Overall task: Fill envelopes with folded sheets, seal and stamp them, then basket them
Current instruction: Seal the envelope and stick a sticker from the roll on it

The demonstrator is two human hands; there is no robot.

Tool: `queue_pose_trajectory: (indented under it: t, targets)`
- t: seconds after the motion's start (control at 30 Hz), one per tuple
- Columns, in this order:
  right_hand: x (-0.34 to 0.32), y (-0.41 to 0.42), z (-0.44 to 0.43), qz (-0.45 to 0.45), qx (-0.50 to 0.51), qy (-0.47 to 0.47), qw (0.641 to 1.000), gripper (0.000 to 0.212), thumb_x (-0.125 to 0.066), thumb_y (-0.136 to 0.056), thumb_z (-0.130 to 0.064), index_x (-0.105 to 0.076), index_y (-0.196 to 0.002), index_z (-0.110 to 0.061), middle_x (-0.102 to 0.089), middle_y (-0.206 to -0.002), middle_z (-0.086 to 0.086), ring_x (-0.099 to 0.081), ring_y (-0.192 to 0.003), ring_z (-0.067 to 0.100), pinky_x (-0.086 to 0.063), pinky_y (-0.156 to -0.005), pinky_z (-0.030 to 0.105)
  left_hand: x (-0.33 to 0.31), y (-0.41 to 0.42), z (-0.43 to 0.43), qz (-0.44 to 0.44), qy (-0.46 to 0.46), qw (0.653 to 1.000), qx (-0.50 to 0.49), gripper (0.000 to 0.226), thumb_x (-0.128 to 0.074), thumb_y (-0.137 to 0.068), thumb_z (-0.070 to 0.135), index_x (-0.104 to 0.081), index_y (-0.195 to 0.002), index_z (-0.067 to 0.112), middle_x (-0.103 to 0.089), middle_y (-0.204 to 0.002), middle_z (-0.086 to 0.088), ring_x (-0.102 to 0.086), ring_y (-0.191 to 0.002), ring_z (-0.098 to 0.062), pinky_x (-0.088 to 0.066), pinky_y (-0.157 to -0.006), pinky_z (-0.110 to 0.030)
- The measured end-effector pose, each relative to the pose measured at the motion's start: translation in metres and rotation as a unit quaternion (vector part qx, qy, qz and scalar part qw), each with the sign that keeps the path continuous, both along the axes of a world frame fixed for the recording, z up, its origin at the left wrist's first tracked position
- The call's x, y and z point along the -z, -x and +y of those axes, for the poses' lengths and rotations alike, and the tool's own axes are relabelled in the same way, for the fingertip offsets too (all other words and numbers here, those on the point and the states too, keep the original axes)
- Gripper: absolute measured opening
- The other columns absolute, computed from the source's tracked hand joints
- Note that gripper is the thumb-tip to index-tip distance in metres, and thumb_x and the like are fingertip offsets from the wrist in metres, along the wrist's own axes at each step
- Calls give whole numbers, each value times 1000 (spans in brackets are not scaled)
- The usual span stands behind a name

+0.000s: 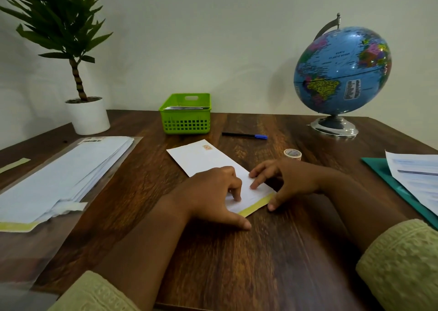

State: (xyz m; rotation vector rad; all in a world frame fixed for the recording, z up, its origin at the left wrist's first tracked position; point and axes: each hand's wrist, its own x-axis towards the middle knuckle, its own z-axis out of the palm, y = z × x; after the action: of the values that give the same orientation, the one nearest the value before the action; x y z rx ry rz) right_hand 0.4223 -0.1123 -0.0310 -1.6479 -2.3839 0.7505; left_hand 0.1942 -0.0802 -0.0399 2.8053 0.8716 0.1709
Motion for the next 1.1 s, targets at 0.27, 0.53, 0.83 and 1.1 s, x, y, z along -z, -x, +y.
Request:
queue_pose_trajectory:
  t: [0.27,0.53,0.83,1.1]
  targets:
    - [4,-2,2,69,29,-18,997,35,-74,-76,-29,-64,-109,-34,-55,-119,-21,-49,-111,-5,-40,-86,7,0,-5,-5,-81,-17,997,-10,24,-66,-73,36,-50,-90,34,-61,-88,11,-56,-77,-9,-42,-63,-16]
    - [15,13,14,84,128,-116,981,36,-72,-78,-18,-62,-112,-25,-64,-103,-10,-61,-91,2,-48,-66,6,4,-5,3,-58,-19,998,-1,29,-61,-85,22,-60,-110,37,-49,-118,11,-50,-101,-8,-46,-79,-21]
    - [15,24,15,32,179,-135,974,17,-75,-76,-19,-62,-74,-29,-59,-81,-10,-59,-78,12,-49,-63,14,0,0,11,-51,78,995,-43,18,-68,-80,33,-73,-96,30,-51,-85,17,-54,-84,-10,-42,-61,-20]
    - [14,38,18,-43,308,-147,939,9,-73,-78,-21,-69,-83,-15,-66,-81,1,-61,-68,12,-46,-56,15,5,7,16,-112,126,982,-86,16,-78,-71,28,-66,-61,33,-64,-75,16,-59,-77,-4,-43,-64,-20]
